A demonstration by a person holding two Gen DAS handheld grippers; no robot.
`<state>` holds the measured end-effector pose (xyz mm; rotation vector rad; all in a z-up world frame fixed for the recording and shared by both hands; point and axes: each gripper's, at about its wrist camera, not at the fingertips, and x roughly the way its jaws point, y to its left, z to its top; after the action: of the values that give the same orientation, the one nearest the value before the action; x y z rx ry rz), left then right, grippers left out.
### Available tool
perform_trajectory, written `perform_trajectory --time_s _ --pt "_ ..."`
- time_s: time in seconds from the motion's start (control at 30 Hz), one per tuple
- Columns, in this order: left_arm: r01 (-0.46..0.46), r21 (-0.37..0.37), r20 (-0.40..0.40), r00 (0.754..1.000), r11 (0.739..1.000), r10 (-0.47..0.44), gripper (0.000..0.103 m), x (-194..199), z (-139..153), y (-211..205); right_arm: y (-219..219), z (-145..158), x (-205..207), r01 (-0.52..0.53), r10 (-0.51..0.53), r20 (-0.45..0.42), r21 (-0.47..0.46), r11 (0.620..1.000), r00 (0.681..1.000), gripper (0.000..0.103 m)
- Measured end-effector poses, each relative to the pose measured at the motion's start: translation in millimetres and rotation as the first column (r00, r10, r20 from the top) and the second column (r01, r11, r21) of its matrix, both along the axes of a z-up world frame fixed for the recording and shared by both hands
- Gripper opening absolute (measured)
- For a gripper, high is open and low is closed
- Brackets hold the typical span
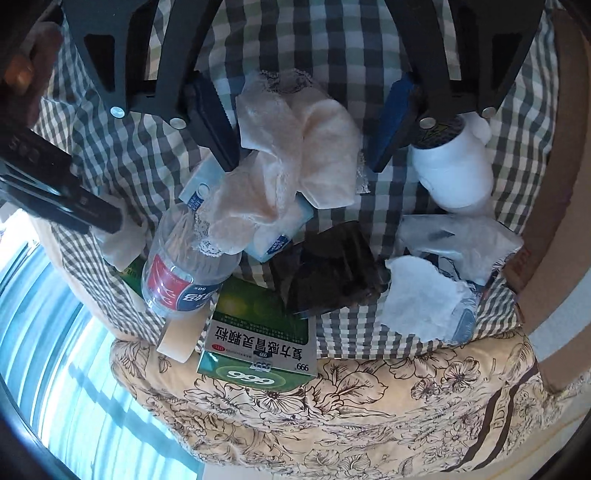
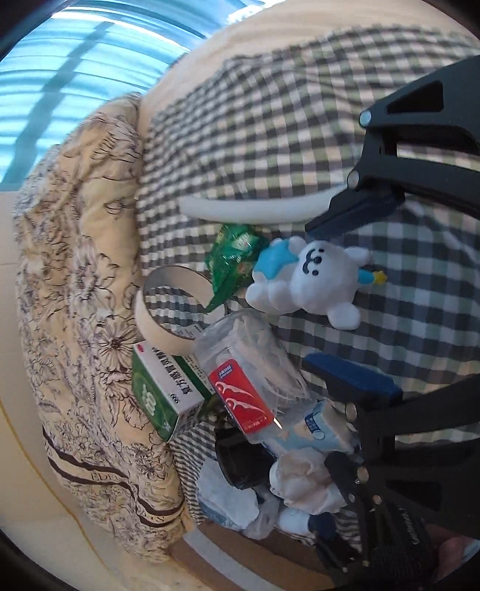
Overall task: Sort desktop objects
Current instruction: 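Lower the right gripper onto the white plush toy while the left gripper reaches the lace cloth, then close the right gripper on the plush toy while the left gripper grasps the lace cloth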
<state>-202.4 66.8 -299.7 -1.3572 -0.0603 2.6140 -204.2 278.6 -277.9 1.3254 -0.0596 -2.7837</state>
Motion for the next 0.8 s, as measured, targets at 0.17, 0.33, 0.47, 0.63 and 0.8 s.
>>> perform_trajectory --time_s 0.17,0.33,0.47,0.63,0.8 --pt "0.025 0.011 -0.012 1.000 1.000 -0.025 0.049 3 2 2 1 -11 -8 0.013 -0.013 0.025 -0.007 1.000 1.000 0.062" --pt "0.037 0.006 -0.026 0.999 0.999 -0.037 0.028 5 11 2 0 -17 -11 0.028 -0.028 0.034 0.005 1.000 0.999 0.056" --pt "0.034 -0.009 -0.036 0.999 0.999 -0.034 0.026 9 19 0 3 -17 -12 0.044 -0.043 0.040 -0.015 0.999 0.998 0.050" --pt "0.033 -0.018 -0.049 0.998 0.999 -0.034 0.026 13 27 -3 2 -12 -5 0.051 -0.050 0.036 -0.028 0.998 0.998 0.050" --pt "0.021 -0.027 -0.065 0.998 0.999 -0.023 0.026 20 39 -4 0 -1 9 0.056 -0.056 0.025 -0.027 0.998 0.998 0.050"
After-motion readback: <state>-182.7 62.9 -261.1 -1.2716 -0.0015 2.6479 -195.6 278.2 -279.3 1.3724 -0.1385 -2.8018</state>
